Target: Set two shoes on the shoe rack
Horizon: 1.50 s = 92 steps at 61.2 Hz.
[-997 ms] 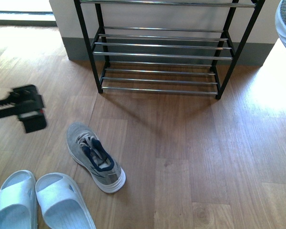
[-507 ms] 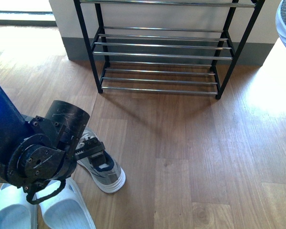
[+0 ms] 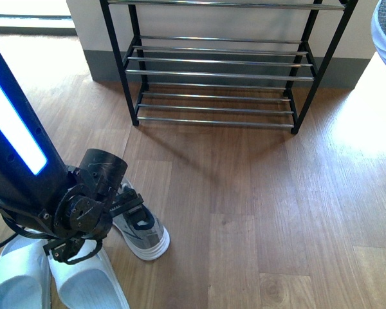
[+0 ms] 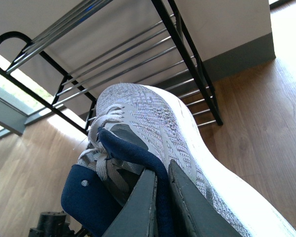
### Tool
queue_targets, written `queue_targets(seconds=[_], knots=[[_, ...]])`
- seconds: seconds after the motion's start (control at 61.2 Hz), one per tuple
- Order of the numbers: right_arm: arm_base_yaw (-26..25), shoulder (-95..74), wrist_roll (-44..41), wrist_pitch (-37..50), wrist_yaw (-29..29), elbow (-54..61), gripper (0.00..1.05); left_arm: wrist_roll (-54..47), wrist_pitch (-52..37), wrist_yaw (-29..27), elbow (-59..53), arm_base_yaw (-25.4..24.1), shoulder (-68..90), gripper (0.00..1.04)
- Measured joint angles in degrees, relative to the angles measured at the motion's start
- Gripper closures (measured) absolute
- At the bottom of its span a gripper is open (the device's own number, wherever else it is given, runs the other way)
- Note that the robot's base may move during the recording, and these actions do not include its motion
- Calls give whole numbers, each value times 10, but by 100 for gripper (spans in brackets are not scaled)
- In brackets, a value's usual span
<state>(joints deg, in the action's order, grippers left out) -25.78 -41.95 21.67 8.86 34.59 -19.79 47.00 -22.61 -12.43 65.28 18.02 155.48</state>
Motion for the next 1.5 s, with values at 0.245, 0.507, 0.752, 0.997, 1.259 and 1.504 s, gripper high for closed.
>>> queue_targets(seconds=[0.245, 0.507, 0.752, 0.997, 1.259, 1.504], knots=[[0, 0, 0, 0, 0, 0, 100, 11, 1, 7, -30, 28, -59, 9], [0, 0, 0, 0, 0, 0, 100, 11, 43, 5, -7, 29, -55, 9], [0, 0, 0, 0, 0, 0, 100, 21, 73, 5, 42, 31, -2, 9], [0, 0, 0, 0, 0, 0, 100, 21, 93, 4, 89, 24, 35, 24], [0, 0, 0, 0, 0, 0, 100, 19, 101, 4, 108, 20, 55, 65], [0, 0, 0, 0, 0, 0, 100, 19, 87, 0, 99, 20, 53, 103]])
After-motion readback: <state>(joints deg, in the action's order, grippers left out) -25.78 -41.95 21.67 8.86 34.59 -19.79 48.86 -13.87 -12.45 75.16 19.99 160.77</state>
